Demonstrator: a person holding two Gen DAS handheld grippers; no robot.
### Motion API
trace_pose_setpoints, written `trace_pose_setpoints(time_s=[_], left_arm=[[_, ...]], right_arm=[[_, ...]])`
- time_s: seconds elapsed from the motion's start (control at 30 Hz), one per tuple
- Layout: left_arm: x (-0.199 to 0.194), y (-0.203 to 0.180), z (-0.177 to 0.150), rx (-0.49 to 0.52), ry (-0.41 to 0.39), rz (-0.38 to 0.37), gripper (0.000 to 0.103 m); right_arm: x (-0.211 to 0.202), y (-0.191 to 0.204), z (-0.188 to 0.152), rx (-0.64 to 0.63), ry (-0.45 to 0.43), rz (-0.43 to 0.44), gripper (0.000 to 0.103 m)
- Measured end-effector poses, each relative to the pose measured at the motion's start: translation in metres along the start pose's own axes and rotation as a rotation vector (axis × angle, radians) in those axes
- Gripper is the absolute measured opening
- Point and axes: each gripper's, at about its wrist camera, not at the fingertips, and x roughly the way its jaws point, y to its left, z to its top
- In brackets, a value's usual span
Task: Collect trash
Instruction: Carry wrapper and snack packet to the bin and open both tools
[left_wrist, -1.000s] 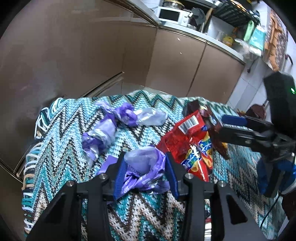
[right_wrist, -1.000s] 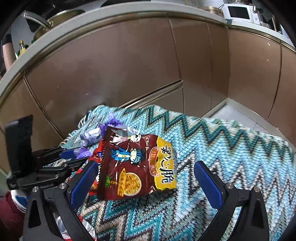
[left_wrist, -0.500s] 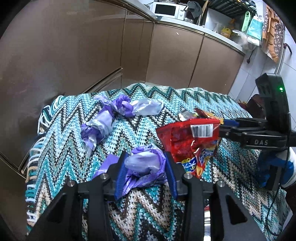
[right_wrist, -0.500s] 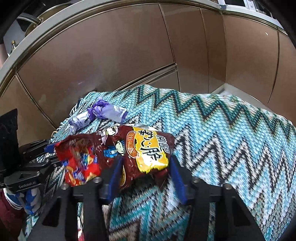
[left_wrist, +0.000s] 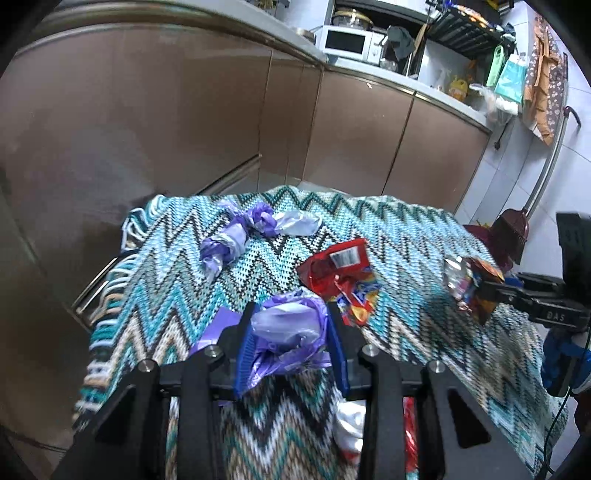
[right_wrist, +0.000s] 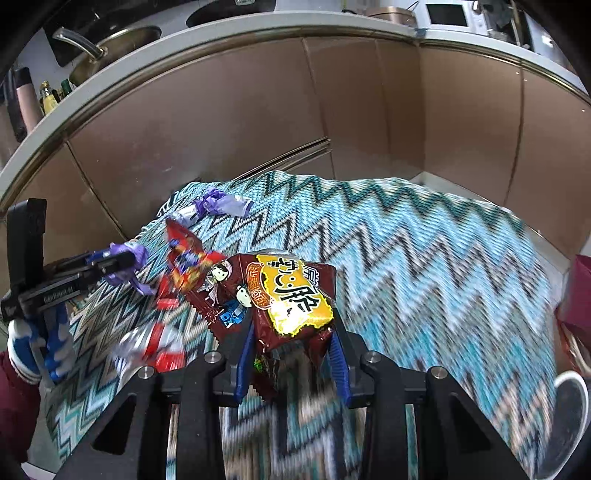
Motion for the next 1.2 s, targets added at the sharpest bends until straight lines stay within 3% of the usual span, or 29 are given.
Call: trace_pose_setpoints(time_s=[0.37,0.7,1.0,1.2], left_arm=[[-0.083,-0.049,-0.008,0.050,-0.090,-0.027,0.033],[-0.131,-0.139,-0.012,0.158,-0.147,-0.114,0.033],[-0.116,-0.224,-0.002,0.238,-0.099,-0.208,0.033],[-0.071,-0.319,0.015,0.345,-0.021,-0.303,0.033]], right_arm=[[-0.127,0.007,-0.057,0.025,-0.130,-0.059,0.033],[-0.219,-0.004,-0.101,0.056,-0.263,-0.152,0.033],[-0.263,-0.057,-0.142,0.191,-0.339,-0.233,0.033],[-0.284,-0.114,-0.175,0.318,-0.369,-0.336,0.033]])
